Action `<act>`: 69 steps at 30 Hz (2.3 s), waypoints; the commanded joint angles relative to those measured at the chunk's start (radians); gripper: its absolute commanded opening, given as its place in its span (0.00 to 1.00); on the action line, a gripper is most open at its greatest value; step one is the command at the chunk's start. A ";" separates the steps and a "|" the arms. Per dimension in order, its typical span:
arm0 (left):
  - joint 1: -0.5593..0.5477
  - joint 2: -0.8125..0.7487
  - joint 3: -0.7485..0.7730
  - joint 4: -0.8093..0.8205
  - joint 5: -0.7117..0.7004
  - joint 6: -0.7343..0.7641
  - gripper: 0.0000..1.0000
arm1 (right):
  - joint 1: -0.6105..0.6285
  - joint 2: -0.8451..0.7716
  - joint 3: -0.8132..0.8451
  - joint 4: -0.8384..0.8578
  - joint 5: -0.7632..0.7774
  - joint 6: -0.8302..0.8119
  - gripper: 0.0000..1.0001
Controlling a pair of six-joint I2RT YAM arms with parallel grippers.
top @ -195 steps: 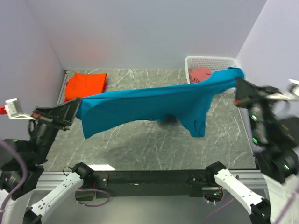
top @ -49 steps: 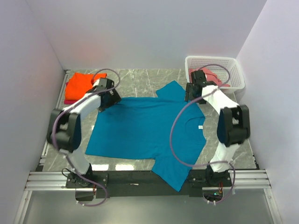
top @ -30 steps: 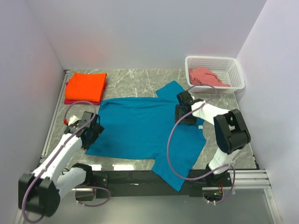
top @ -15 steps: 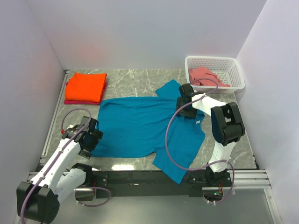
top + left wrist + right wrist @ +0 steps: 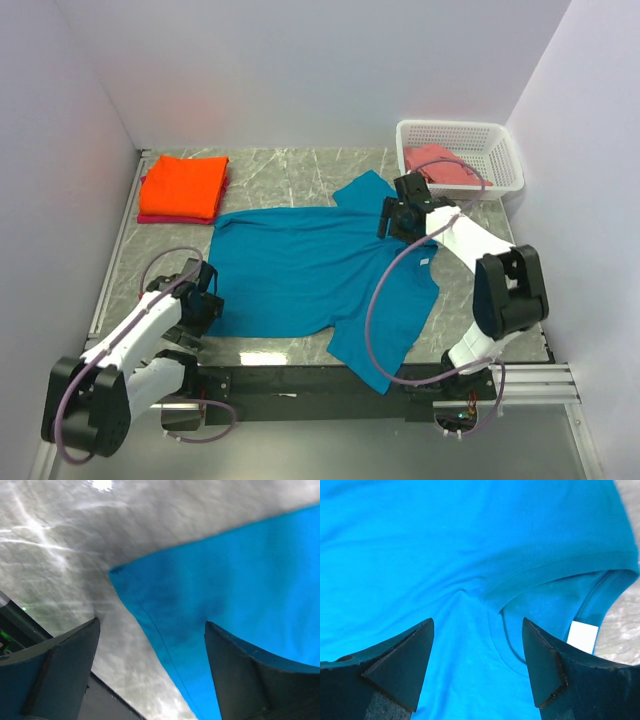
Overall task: Fold and stack the t-shirts
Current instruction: Flatten the tshirt out, then fold the tshirt
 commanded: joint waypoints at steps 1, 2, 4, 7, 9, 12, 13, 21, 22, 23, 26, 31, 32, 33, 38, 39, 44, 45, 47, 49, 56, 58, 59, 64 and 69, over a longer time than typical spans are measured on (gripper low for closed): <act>0.005 0.048 0.000 0.029 -0.073 -0.059 0.87 | -0.008 -0.086 -0.019 0.019 -0.007 -0.024 0.78; 0.005 0.050 0.006 0.026 -0.087 -0.067 0.79 | -0.007 -0.095 -0.022 0.017 -0.001 -0.026 0.78; 0.004 0.039 0.000 0.032 -0.115 -0.078 0.71 | -0.008 -0.107 -0.026 0.016 0.010 -0.024 0.78; 0.008 0.027 -0.014 0.043 -0.122 -0.096 0.51 | -0.011 -0.123 -0.029 0.008 0.012 -0.024 0.78; 0.008 0.028 -0.017 0.049 -0.118 -0.084 0.35 | -0.011 -0.133 -0.034 0.010 0.016 -0.024 0.78; 0.008 0.048 -0.032 0.077 -0.112 -0.073 0.18 | -0.011 -0.153 -0.036 -0.001 0.018 -0.024 0.78; 0.008 0.065 -0.034 0.086 -0.109 -0.067 0.13 | -0.011 -0.165 -0.039 -0.004 0.021 -0.023 0.78; 0.008 0.083 -0.020 0.092 -0.124 -0.023 0.01 | 0.028 -0.306 -0.164 -0.039 0.030 -0.039 0.77; 0.008 0.076 -0.023 0.095 -0.124 -0.018 0.01 | 0.074 -0.354 -0.183 -0.058 0.051 -0.048 0.77; 0.007 0.066 -0.027 0.097 -0.126 -0.007 0.01 | 0.111 -0.378 -0.200 -0.068 0.062 -0.067 0.77; 0.008 0.030 -0.035 0.104 -0.126 0.014 0.01 | 0.265 -0.455 -0.269 -0.121 0.037 -0.067 0.77; 0.008 -0.013 -0.037 0.109 -0.121 0.036 0.01 | 0.573 -0.540 -0.390 -0.179 -0.072 0.011 0.76; 0.008 -0.019 -0.040 0.112 -0.112 0.046 0.01 | 0.678 -0.544 -0.399 -0.185 -0.111 0.046 0.76; 0.008 -0.026 -0.041 0.114 -0.109 0.047 0.01 | 0.728 -0.546 -0.420 -0.188 -0.128 0.059 0.75; 0.008 -0.044 -0.037 0.103 -0.112 0.047 0.01 | 0.982 -0.502 -0.450 -0.214 -0.152 0.177 0.72; 0.007 -0.047 -0.035 0.100 -0.112 0.045 0.01 | 1.042 -0.476 -0.448 -0.222 -0.143 0.188 0.72; 0.008 -0.049 -0.017 0.103 -0.113 0.042 0.01 | 1.099 -0.425 -0.480 -0.243 -0.126 0.257 0.67; 0.008 -0.041 -0.012 0.100 -0.122 0.042 0.01 | 1.105 -0.416 -0.497 -0.233 -0.131 0.261 0.66; 0.008 -0.032 0.003 0.097 -0.127 0.045 0.01 | 1.105 -0.403 -0.509 -0.230 -0.108 0.278 0.62; 0.008 -0.021 0.008 0.094 -0.129 0.047 0.01 | 1.105 -0.376 -0.513 -0.237 -0.083 0.290 0.60; 0.008 -0.019 -0.003 0.106 -0.113 0.042 0.01 | 1.107 -0.288 -0.560 -0.162 -0.090 0.316 0.42; 0.007 -0.020 -0.003 0.091 -0.113 0.031 0.01 | 1.107 -0.274 -0.553 -0.205 -0.059 0.342 0.13; 0.008 -0.023 -0.001 0.082 -0.109 0.027 0.01 | 1.108 -0.282 -0.545 -0.219 -0.054 0.350 0.07; 0.008 -0.078 0.005 0.014 -0.101 -0.018 0.01 | 1.112 -0.395 -0.534 -0.322 -0.079 0.405 0.00; 0.008 -0.133 0.028 -0.050 -0.080 -0.082 0.01 | 1.112 -0.567 -0.533 -0.378 -0.132 0.454 0.00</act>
